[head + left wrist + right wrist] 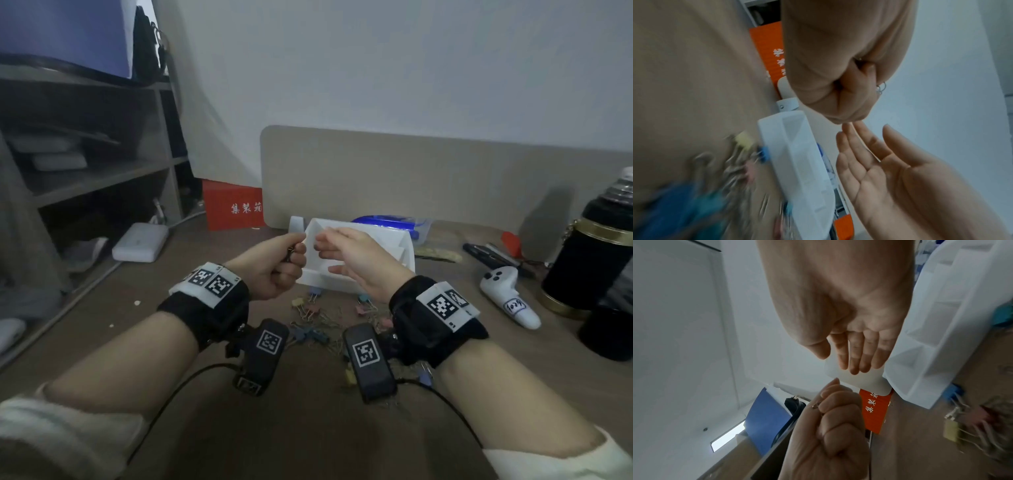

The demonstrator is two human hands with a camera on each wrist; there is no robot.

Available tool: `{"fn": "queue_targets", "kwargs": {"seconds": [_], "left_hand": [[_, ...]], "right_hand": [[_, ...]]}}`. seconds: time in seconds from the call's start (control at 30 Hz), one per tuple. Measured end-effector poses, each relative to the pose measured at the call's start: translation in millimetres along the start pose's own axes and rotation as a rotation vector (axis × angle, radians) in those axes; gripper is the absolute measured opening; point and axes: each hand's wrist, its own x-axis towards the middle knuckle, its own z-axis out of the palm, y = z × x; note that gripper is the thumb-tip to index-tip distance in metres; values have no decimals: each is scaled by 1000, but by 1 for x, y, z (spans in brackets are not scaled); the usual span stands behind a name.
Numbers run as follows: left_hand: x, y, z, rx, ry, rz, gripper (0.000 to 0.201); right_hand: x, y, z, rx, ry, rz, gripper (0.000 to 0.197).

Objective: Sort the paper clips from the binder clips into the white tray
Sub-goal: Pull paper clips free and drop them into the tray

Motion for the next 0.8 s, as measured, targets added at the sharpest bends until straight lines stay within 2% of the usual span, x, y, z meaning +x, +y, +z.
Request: {"fn": "queue_targets", "kwargs": {"seconds": [0.13, 0.3, 0.37, 0.47, 0.53, 0.57, 0.63, 0.8], "left_hand": [[32, 24, 14, 103, 94, 77, 39], [76, 33, 23, 277, 136, 113, 38], [92, 35, 23, 321, 166, 127, 34], [111, 33, 26, 400, 213, 145, 35], [121, 30, 30, 411, 244, 183, 34], [124, 27, 33, 388, 257, 206, 34], [136, 23, 33, 352, 285, 234, 50], [153, 15, 32, 247, 258, 153, 55]], "right_hand": [[22, -13, -13, 145, -127, 126, 40], [57, -13, -15, 84, -200, 219, 41], [73, -7, -12, 80, -188, 254, 43], [94, 4, -8, 92, -149, 301, 56], [106, 10, -5, 123, -138, 327, 55], [110, 13, -3, 166, -125, 351, 53], [120, 19, 1, 304, -83, 413, 53], [129, 29, 1, 545, -6, 487, 57]]}}
